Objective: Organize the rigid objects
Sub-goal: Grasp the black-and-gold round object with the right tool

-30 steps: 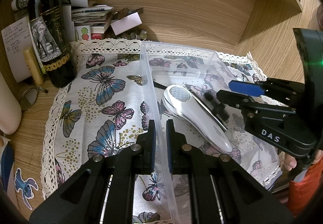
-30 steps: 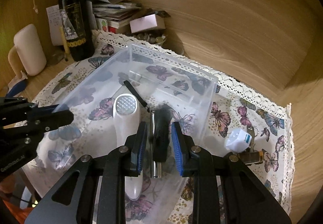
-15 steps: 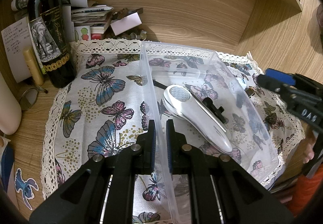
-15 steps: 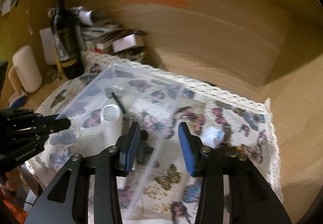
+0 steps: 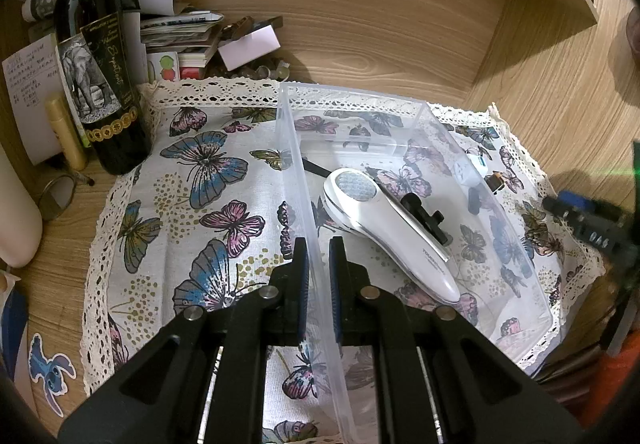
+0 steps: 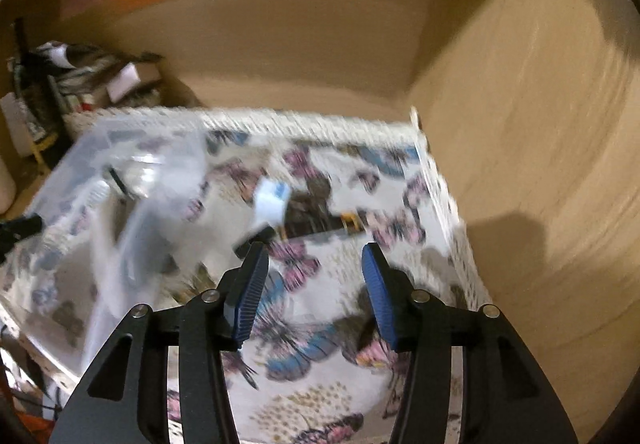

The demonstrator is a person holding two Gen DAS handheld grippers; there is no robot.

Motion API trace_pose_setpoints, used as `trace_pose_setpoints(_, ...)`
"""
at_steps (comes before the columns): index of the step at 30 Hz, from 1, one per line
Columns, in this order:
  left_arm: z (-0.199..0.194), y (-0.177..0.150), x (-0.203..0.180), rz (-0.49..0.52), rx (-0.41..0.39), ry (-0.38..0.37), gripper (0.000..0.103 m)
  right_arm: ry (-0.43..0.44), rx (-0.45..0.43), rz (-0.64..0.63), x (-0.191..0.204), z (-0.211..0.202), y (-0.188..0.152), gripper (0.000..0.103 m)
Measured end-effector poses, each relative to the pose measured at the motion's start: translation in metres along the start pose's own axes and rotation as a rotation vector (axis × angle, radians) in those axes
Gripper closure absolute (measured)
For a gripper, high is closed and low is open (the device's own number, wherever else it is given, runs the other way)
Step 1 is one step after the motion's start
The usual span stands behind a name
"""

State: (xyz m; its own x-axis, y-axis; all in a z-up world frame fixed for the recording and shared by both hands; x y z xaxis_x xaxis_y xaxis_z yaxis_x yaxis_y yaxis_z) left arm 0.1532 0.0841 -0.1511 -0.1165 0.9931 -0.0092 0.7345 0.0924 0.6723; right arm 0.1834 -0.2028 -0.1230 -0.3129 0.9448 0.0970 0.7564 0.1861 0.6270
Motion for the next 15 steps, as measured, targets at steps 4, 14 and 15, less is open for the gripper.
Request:
trace_pose_setpoints(4,0.0,0.0,0.0,0.0,0.0,0.0,0.094,0.005,0.054,0.06,-0.011,0.016,-0.024,0.058)
trace_pose_setpoints(14,0.0,0.0,0.0,0.0,0.0,0.0,0.094,-0.004,0.089,0.157,-0.033,0.032,-0.051,0.057)
trace_pose_setpoints(15,0.0,0.0,0.0,0.001,0.0,0.001,0.094,-0.006,0.091,0.161,-0.034,0.033,-0.053,0.057)
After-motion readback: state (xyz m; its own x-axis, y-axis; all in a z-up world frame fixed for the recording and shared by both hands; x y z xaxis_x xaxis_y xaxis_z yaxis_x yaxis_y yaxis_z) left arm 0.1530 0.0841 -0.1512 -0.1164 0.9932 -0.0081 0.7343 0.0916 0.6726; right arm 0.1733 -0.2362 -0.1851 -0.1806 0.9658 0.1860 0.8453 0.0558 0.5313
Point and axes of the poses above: each gripper's, at about its wrist camera, not at the fingertips, and z roughly the way its jaws point, x to its left, y to its top, the point moved 6 cm from there along z, roughly the way its jaws point, and after that the axes turned 14 degrees about y, right-handed, at the moved point
